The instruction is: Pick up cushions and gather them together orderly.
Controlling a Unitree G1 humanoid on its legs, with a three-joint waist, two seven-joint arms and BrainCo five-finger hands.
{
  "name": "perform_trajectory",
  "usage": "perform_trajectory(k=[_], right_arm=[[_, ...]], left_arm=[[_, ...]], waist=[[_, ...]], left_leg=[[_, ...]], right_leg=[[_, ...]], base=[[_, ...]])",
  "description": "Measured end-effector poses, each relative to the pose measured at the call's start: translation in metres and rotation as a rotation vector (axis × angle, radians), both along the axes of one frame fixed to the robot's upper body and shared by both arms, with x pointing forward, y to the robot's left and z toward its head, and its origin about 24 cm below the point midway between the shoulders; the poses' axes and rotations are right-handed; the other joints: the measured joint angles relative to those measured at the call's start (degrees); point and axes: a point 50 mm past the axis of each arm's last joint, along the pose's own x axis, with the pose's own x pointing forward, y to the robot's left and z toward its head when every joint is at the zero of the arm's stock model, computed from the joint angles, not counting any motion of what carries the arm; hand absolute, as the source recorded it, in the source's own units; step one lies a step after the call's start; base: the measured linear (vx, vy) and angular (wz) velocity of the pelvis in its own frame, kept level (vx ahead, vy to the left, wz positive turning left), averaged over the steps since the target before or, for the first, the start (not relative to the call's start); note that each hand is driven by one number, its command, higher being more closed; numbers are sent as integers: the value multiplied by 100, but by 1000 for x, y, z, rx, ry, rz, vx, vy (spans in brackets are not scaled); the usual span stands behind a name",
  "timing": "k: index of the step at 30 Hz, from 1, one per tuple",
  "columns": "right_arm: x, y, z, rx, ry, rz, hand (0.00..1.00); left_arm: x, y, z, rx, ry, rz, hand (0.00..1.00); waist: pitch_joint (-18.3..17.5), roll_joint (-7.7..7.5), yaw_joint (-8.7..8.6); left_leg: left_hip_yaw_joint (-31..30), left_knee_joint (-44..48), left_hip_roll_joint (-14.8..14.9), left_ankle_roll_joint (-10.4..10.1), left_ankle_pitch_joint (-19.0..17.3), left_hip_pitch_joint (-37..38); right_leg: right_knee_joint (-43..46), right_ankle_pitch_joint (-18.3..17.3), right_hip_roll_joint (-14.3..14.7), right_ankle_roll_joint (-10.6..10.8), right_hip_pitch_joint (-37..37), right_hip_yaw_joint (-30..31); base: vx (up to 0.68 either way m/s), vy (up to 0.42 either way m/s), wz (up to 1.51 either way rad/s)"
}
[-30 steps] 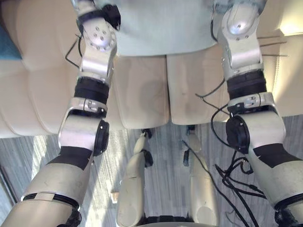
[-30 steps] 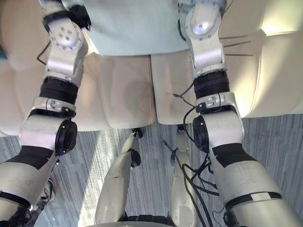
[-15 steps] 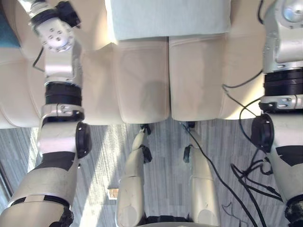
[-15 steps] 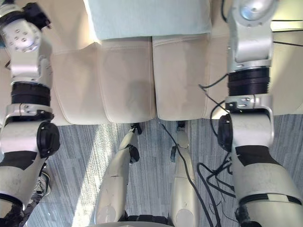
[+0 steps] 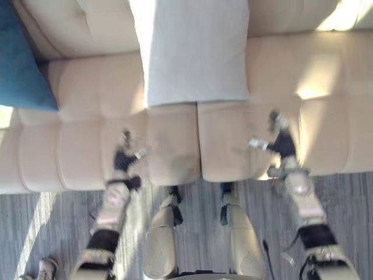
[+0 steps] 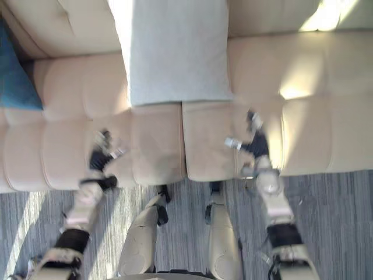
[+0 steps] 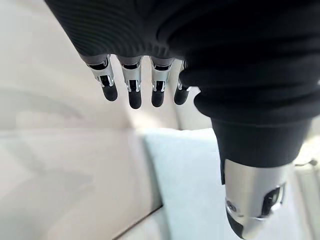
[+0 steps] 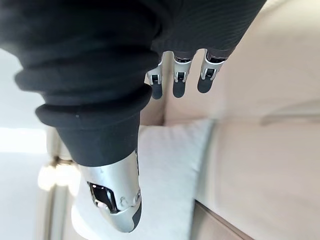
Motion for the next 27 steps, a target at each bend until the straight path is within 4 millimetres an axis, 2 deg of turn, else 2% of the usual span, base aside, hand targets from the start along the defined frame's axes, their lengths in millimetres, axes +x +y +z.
perform_trajectory(k=[1, 2, 3, 4, 5, 7, 10, 12, 14, 17, 19, 20, 22, 23, 24, 25, 26, 27], right_arm=[[-16, 2, -30, 0, 119, -5, 0], [-25, 2, -44, -12, 183, -6, 0], [-48, -1, -74, -37, 323, -18, 0], [-67, -4, -95, -55, 427, -34, 0], [-75, -6, -103, -63, 474, -39, 0], [-105, -18, -126, -80, 618, -76, 0], [-132, -29, -140, -95, 724, -118, 0], [-142, -33, -144, -108, 756, -127, 0], [-148, -33, -146, -121, 780, -123, 0], [-149, -32, -147, -120, 789, -119, 0], [-143, -31, -143, -121, 764, -116, 0], [-137, -30, -139, -120, 736, -115, 0], [-130, -27, -137, -109, 716, -111, 0], [-139, -24, -140, -94, 733, -115, 0], [-142, -22, -142, -86, 742, -114, 0], [-143, -21, -143, -82, 745, -114, 0], [-141, -20, -142, -80, 738, -111, 0], [-135, -22, -139, -85, 721, -114, 0]], left_arm=[[-16, -1, -23, 6, 108, -5, 0], [-25, 0, -34, 9, 161, -4, 0], [-45, 2, -55, 14, 269, 5, 0], [-61, 4, -70, 18, 350, 7, 0], [-70, 6, -76, 16, 386, 18, 0], [-99, 17, -93, 17, 497, 74, 0], [-122, 28, -102, 23, 576, 105, 0], [-131, 31, -104, 36, 604, 91, 0], [-133, 31, -104, 33, 611, 79, 0], [-124, 30, -101, 37, 585, 66, 0], [-112, 31, -92, 51, 527, 48, 0], [-99, 29, -80, 53, 450, 41, 0], [-90, 30, -73, 60, 405, 38, 0], [-84, 29, -67, 67, 376, 28, 0], [-80, 29, -63, 66, 352, 26, 0], [-79, 28, -61, 63, 339, 27, 0], [-76, 26, -55, 52, 306, 31, 0], [-76, 23, -55, 28, 295, 49, 0]], waist=[[-187, -41, -8], [-282, -55, -7], [-492, -80, -12], [-651, -78, -14], [-703, -84, -15], [-832, -78, -39], [-977, -104, -142], [-1018, -124, -155], [-1114, -140, -157], [-1125, -172, -149], [-1126, -189, -143], [-1133, -126, -95], [-1047, -176, -52], [-1004, -220, -32], [-1044, -328, -4], [-1055, -354, 5], [-1062, -525, 23], [-1003, -495, 41]], left_leg=[[8, -55, -11, -28, -23, 167], [8, -87, -20, -36, -35, 262], [8, -223, -60, -43, -39, 496], [18, -317, -83, -48, -42, 662], [34, -378, -94, -55, -47, 763], [39, -560, -161, -89, -73, 1127], [39, -640, -203, -96, -86, 1456], [50, -634, -214, -99, -139, 1673], [101, -628, -229, -90, -152, 1729], [203, -452, -214, -50, -215, 1679], [271, 205, -59, -3, -482, 1258], [349, 604, 241, 164, -602, 883], [397, 743, 310, 181, -620, 856], [301, 901, 291, 204, -633, 852], [208, 1013, 290, 212, -639, 803], [163, 1067, 281, 192, -621, 749], [4, 1252, 288, 94, -496, 532], [-34, 1247, 294, 51, -340, 438]], right_leg=[[10, -86, -1, 9, 140, -2], [19, -124, -2, 11, 211, -1], [-1, -210, -9, 49, 393, 0], [-70, -230, -12, 59, 545, 1], [-118, -233, -9, 66, 625, 6], [-293, -241, -9, 113, 959, 21], [-433, -227, -32, 139, 1326, 20], [-467, -228, -46, 141, 1546, 25], [-457, -231, -62, 146, 1577, 47], [-363, -196, -79, 175, 1515, 145], [-98, -157, -58, 204, 1216, 211], [55, -40, 0, 389, 946, 267], [1670, -655, -96, 35, 537, 46], [3261, -1110, -305, 156, 546, 3], [3839, -1152, -374, 204, 706, 59], [4022, -1161, -414, 231, 810, 77], [3983, -1514, -405, 482, 1086, 139], [3819, -1760, -333, 479, 1105, 58]], base=[[105, -37, -1], [103, -30, 3], [96, -20, 4], [94, -12, 0], [99, 5, -7], [74, 18, -8], [60, 28, -1], [35, 34, -3], [2, 33, -6], [-40, 24, -14], [-123, 16, -29], [-171, 20, -39], [-185, -22, -20], [-172, -135, 23], [-136, -181, 33], [-170, -239, 42], [-227, -245, 40], [-248, -220, 32]])
